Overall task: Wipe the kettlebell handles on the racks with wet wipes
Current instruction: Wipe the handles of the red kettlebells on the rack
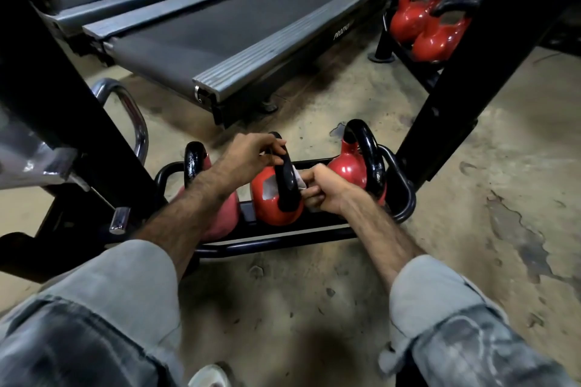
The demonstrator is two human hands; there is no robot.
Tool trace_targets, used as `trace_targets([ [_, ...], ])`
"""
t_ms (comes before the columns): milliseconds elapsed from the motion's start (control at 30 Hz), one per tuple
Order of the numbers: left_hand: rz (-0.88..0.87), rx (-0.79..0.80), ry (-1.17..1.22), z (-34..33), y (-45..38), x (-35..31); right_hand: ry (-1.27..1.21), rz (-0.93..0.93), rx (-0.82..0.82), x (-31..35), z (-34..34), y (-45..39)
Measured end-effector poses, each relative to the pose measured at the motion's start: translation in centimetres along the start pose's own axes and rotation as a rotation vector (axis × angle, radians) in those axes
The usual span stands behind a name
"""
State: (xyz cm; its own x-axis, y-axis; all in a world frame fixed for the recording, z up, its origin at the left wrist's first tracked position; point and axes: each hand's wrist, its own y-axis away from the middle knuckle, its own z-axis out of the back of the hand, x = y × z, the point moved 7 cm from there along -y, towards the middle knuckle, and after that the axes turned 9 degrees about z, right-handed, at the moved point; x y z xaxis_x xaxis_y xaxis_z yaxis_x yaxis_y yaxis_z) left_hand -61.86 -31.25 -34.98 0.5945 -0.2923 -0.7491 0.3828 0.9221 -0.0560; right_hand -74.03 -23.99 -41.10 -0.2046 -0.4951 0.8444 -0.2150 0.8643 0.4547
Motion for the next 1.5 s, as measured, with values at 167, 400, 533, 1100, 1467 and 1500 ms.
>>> trace_targets([
  [167,0.009,-0.017,-0.022,-0.1,0.4,-0.4,0.223,0.299,-0.313,-0.3,1.4,1.0],
  [400,0.117,-0.292,0.085,-0.3,3.0,-0.5,0.718,0.876,-0.555,1.3,0.6,5.3],
  [533,0.379,-0.283,0.424,-1.8,4.4,1.8,0.787,1.011,-0.511,3.6,-0.9,3.4],
  [1100,0.627,-0.104,0.846,-4.0,6.0,3.1,0.894,0.743,-0.454,7.0,-0.4,0.5],
  [1467,0.62,-0.079,0.756,-3.8,5.6,3.3,0.896,0.932,-0.442,4.5,-1.3,3.2],
  [1500,0.623,-0.08,0.756,-3.8,5.6,3.3,0.915,0.926,-0.424,5.2,-1.9,2.7],
])
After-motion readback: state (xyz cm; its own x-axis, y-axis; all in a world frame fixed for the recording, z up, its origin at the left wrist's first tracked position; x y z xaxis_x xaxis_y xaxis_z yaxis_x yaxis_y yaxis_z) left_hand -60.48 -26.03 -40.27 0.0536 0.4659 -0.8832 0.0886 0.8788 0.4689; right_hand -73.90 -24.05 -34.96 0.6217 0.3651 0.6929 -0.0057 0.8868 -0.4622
